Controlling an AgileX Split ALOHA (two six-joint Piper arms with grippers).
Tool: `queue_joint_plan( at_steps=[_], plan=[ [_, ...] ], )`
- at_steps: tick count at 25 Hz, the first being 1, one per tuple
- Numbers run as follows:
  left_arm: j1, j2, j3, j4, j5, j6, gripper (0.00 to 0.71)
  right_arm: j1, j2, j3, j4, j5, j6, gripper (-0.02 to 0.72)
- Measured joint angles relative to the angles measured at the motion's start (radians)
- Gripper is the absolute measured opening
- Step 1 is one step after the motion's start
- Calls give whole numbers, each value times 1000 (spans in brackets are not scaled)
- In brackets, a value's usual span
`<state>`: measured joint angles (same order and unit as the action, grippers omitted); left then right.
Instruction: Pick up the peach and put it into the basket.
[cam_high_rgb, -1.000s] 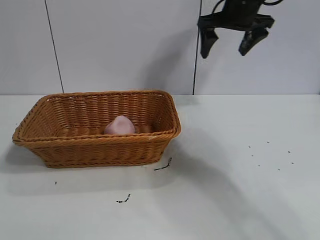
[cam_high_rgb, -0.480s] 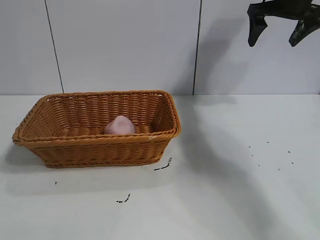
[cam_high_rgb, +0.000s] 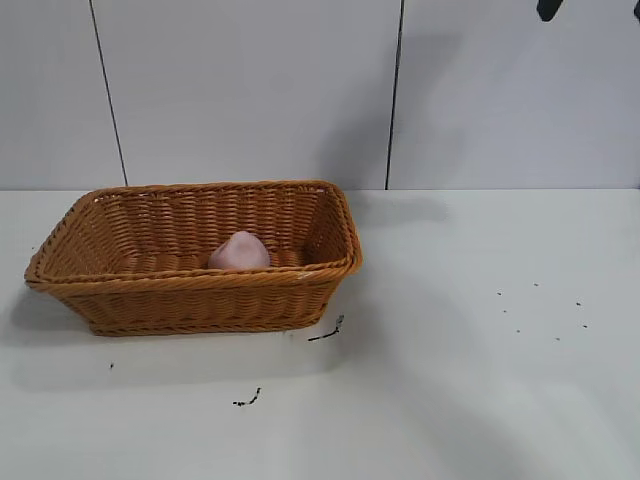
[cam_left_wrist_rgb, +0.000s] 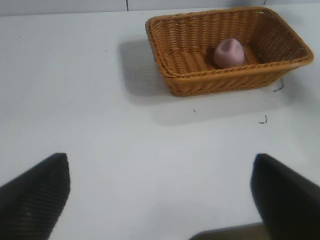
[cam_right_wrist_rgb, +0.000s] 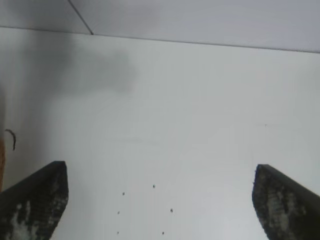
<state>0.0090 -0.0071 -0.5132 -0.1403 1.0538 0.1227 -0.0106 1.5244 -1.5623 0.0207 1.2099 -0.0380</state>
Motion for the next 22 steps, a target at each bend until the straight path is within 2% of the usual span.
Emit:
queue_joint_plan(
  at_steps=[9,16,22],
  plan=[
    [0,0,0,0,0,0,694,0,-422,558,-1,2,0,696],
    [0,0,0,0,0,0,694,0,-721,899,-1,-118,0,696],
    [0,0,0,0,0,0,694,0,-1012,1058,5,-160,0,696]
  ],
)
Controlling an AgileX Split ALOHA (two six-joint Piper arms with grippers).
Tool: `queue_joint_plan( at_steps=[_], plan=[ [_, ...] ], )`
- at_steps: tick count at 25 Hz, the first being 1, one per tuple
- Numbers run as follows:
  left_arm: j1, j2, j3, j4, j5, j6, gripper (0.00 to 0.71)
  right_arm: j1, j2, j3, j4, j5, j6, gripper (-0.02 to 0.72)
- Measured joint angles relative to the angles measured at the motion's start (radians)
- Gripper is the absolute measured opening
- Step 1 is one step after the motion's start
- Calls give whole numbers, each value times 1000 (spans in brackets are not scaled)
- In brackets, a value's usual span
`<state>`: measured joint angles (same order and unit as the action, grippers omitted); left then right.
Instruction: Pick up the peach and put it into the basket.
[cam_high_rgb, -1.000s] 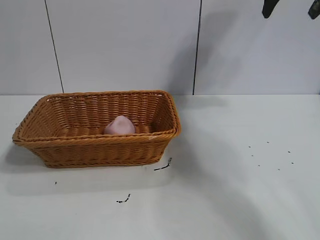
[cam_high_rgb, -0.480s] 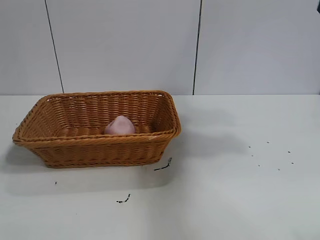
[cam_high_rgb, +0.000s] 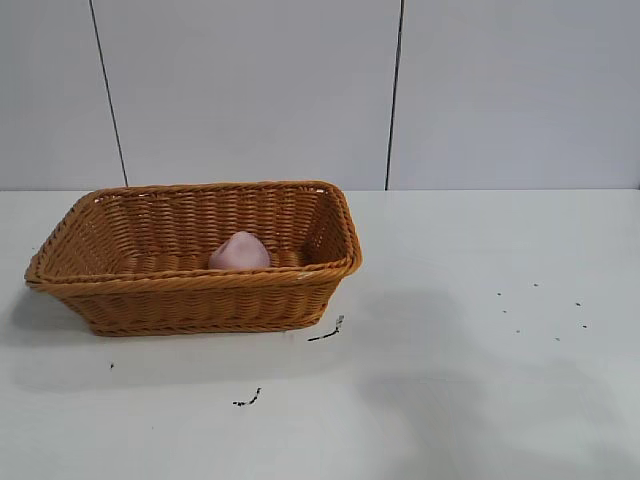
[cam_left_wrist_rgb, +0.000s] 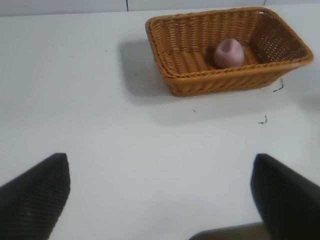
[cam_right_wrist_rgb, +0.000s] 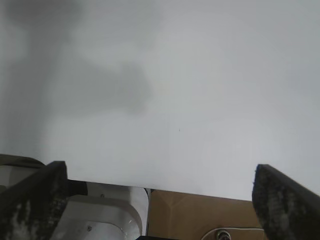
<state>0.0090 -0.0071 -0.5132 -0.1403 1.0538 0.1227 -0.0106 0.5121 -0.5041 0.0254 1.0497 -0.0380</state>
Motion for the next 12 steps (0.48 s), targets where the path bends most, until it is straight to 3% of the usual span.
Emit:
queue_joint_plan(
  at_steps=[12],
  plan=[
    [0,0,0,0,0,0,694,0,-335,15,13,-30,0,696]
  ],
)
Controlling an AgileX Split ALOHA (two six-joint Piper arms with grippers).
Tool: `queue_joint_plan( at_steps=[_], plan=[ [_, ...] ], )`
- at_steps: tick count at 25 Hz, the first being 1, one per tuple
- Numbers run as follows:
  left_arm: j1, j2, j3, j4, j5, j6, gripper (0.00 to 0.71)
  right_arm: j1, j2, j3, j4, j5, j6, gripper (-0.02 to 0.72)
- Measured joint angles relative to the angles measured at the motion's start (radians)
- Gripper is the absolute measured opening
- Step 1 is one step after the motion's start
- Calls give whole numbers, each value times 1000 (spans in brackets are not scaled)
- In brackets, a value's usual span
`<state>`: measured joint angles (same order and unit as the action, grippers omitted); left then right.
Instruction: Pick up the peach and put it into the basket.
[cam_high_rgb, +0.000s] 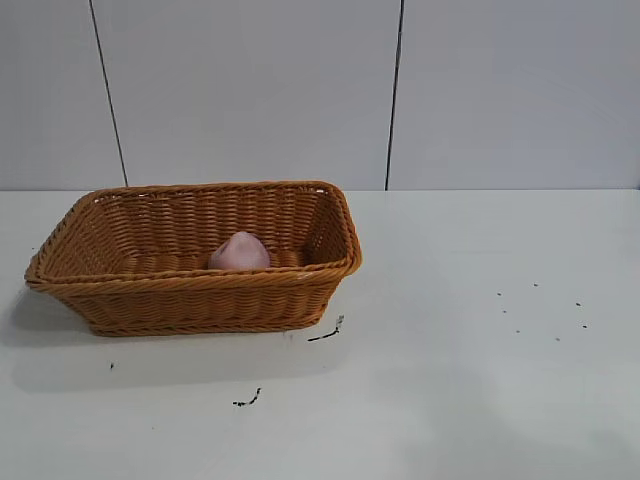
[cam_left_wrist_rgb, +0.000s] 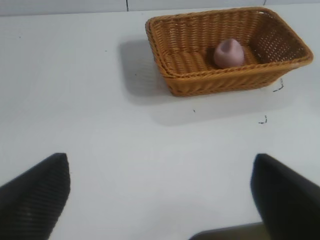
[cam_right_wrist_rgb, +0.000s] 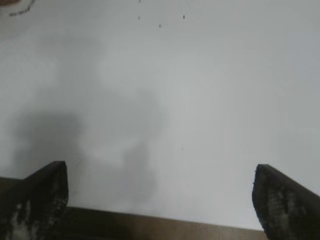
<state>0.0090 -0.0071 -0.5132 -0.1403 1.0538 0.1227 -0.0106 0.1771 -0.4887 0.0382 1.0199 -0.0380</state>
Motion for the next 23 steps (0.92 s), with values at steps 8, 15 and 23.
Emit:
queue_joint_plan(
  at_steps=[8,15,23],
  plan=[
    [0,0,0,0,0,0,694,0,-180,0,1,0,0,696],
    [0,0,0,0,0,0,694,3,-184,0,0,0,0,696],
    [0,0,0,0,0,0,694,3,-184,0,0,0,0,696]
  ],
)
